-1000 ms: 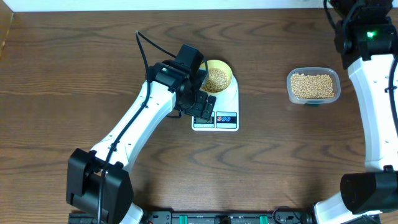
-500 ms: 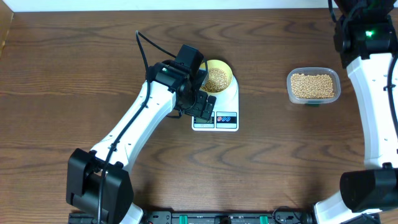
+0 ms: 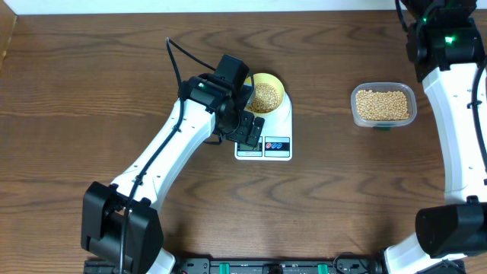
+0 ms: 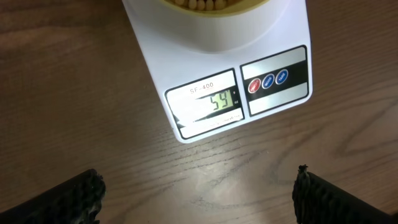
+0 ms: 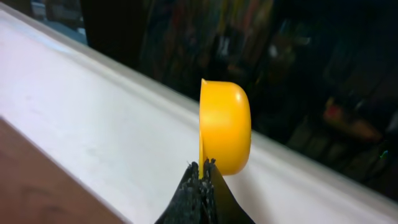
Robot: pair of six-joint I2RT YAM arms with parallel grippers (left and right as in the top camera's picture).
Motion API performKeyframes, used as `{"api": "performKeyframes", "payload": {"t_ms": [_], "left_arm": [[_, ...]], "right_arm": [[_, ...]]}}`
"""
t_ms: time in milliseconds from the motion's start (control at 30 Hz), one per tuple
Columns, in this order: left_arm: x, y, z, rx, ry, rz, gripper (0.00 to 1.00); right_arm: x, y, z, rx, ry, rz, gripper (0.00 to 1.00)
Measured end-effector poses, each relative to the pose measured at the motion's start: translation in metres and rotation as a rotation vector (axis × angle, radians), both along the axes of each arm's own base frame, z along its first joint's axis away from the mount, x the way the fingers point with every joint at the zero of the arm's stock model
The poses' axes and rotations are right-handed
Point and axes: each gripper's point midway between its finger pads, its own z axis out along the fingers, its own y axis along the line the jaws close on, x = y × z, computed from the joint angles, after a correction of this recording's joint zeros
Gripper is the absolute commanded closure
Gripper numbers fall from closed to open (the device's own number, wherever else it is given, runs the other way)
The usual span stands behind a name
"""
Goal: Scoop item into bowl and weigh 50g on scale
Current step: 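Carry the filled scoop left over the yellow bowl, right gripper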
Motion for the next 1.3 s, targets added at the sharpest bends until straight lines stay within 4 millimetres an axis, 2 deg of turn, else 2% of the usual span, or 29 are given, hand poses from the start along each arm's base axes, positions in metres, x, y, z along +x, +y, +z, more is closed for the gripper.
{"api": "performKeyframes", "payload": {"t_ms": [133,233,367,433,633,767,967,1067,1167,1300], "left_arm": [[0.000,0.000,0.000,0.000,0.000,0.000,0.02],[0.000,0.000,0.000,0.000,0.000,0.000,0.02],[0.000,0.000,0.000,0.001,0.000,0.000,0.02],[0.000,0.000,0.000,0.000,0.000,0.000,0.02],[0.000,0.000,0.000,0.000,0.000,0.000,0.02],[0.000,0.000,0.000,0.000,0.000,0.000,0.02],[0.000,0.000,0.000,0.001,0.000,0.000,0.02],[0.000,0.000,0.000,0.000,0.000,0.000,0.02],[0.000,0.000,0.000,0.000,0.000,0.000,0.02],[0.000,0.000,0.000,0.000,0.000,0.000,0.02]], "right_arm": [[-0.003,0.002,-0.023,0.052,0.149,0.013,0.99],[-0.008,0.007,-0.031,0.074,0.235,0.021,0.99],[-0.020,0.027,-0.035,0.076,0.303,0.062,0.99],[-0.030,0.043,-0.046,0.065,0.363,0.094,0.99],[-0.059,0.075,-0.096,-0.027,0.559,0.170,0.99],[-0.065,0.088,-0.132,-0.088,0.660,0.205,0.99],[-0.059,0.109,-0.215,-0.151,0.860,0.239,0.99],[-0.065,0.121,-0.254,-0.193,0.960,0.263,0.99],[-0.079,0.139,-0.288,-0.259,1.038,0.313,0.99],[-0.092,0.156,-0.297,-0.326,1.033,0.369,0.99]]}}
